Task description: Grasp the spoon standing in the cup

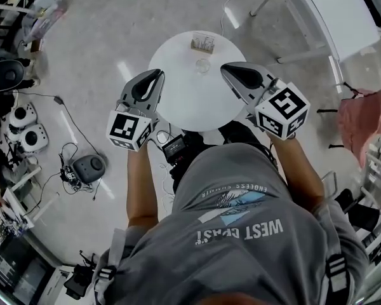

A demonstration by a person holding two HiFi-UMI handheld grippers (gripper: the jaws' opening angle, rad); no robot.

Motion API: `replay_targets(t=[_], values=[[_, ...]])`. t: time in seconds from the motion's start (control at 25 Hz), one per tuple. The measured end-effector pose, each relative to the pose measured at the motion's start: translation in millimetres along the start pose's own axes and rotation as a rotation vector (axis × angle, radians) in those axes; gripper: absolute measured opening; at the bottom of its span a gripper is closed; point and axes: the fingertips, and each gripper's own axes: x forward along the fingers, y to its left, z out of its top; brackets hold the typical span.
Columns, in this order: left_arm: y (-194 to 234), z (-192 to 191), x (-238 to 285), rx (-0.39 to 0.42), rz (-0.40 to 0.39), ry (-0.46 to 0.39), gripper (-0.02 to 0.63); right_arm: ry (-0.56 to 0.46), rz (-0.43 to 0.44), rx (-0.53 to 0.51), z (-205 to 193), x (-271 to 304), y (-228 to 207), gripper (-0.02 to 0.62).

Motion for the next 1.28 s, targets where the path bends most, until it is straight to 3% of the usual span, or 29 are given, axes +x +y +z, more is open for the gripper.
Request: replay_targets(t=[1.28], values=[[17,-88,58,-0.102,-0.006,0.136,0.029,0.108,0.019,0.073,-60,17,-21,0.002]])
